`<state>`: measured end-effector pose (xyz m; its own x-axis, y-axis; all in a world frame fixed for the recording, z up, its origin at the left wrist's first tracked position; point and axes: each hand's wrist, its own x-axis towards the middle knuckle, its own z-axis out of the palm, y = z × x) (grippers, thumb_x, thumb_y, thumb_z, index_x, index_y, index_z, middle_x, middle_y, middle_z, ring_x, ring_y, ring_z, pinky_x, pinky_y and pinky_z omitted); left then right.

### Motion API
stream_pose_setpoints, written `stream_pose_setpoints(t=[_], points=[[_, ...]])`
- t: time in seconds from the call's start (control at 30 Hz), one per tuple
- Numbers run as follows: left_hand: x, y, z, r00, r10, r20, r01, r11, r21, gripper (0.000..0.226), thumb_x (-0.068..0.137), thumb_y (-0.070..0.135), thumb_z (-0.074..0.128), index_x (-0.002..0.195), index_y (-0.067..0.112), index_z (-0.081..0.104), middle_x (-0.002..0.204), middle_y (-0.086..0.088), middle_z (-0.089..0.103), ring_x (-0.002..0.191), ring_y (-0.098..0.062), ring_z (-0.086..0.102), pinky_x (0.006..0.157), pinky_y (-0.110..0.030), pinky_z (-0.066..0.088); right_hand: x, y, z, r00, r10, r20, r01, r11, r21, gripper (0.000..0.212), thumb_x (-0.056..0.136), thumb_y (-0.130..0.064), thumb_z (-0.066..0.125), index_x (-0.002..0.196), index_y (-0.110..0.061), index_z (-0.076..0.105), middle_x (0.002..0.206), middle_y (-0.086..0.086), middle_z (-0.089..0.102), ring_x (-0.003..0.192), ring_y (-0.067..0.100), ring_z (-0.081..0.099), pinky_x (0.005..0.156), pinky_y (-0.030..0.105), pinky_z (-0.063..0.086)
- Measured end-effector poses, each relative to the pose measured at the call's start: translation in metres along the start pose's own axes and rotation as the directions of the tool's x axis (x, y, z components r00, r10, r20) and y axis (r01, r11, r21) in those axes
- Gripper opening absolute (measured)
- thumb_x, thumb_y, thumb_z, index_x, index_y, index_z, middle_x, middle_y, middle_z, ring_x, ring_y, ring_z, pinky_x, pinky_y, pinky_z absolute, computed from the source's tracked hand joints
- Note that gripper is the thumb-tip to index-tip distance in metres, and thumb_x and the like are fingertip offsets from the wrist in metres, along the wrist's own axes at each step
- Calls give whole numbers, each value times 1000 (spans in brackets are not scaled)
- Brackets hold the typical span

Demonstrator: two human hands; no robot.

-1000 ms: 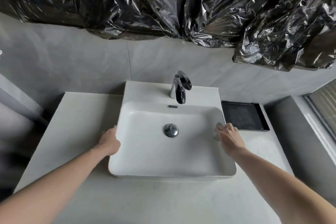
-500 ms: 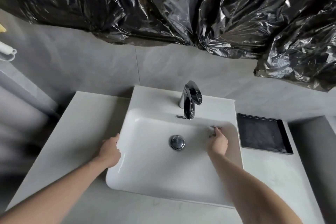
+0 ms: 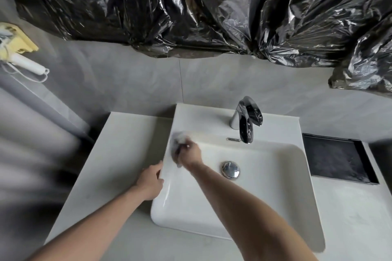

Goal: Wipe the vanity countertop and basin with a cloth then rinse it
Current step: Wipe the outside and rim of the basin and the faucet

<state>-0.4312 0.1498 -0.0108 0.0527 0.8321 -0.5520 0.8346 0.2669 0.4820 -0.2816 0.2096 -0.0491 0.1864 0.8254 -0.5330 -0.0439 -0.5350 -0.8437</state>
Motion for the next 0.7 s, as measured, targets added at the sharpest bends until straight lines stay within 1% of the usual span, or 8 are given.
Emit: stream_pose_setpoints(t=[0.13,0.27,0.37,0.4,0.43,0.47,0.53,0.7], points=[[-1,-7,-5,998,11,58,-7,998,-65,53,89,8,57,139,29,56,126,7,68,123,-18,60,101,-30,46,-23,9,24,967,-189,170,241,893,-380,21,90,-6,39,99,-11,58,98,9,68,82,26,66,59,29,52],[6,-19,-5,993,34,109,-21,992,-122,73,84,15,60,153,24,38,145,3,55,136,-14,49,116,-33,37,-74,56,-15,888,-185,421,407,742,-533,50,93,-32,43,139,-14,53,127,11,67,109,23,65,95,30,49],[9,-22,-4,991,55,123,-35,987,-155,79,85,7,58,157,15,27,154,-1,44,141,-13,42,119,-30,31,-126,100,-39,794,-109,598,491,694,-526,46,84,-14,40,118,-11,71,135,-8,62,126,10,57,109,20,37],[6,-19,-4,992,49,118,-31,988,-154,78,86,4,58,157,14,26,154,-2,43,141,-14,42,118,-30,31,-138,106,-50,792,-122,598,512,665,-543,49,80,-11,35,112,-13,73,127,-1,70,121,17,63,110,19,38],[-1,-12,-6,993,42,107,-26,988,-150,77,87,3,57,157,14,27,153,-3,44,141,-16,43,116,-28,31,-147,109,-64,809,-120,576,504,647,-573,49,78,-12,33,107,-18,72,137,-18,55,114,22,64,109,19,39],[-4,-7,-6,995,40,90,-28,990,-137,73,88,1,57,156,13,31,151,-4,48,139,-18,47,112,-24,33,-153,109,-81,837,-102,537,478,614,-628,48,79,-17,32,107,-24,69,122,-30,31,104,23,60,108,22,40],[-7,-1,-4,996,47,73,-39,993,-107,66,90,-2,54,153,11,37,145,-7,54,133,-21,53,100,-21,35,-163,102,-124,891,-40,453,405,522,-750,46,81,-29,30,113,-38,62,142,-34,48,118,24,59,107,31,43],[-9,-1,-1,998,54,30,-52,997,-65,67,91,1,53,154,16,36,144,-6,56,131,-24,54,102,-27,39,-195,99,-257,982,9,189,180,260,-949,28,88,-36,36,95,-25,61,102,4,70,94,30,61,73,34,41]])
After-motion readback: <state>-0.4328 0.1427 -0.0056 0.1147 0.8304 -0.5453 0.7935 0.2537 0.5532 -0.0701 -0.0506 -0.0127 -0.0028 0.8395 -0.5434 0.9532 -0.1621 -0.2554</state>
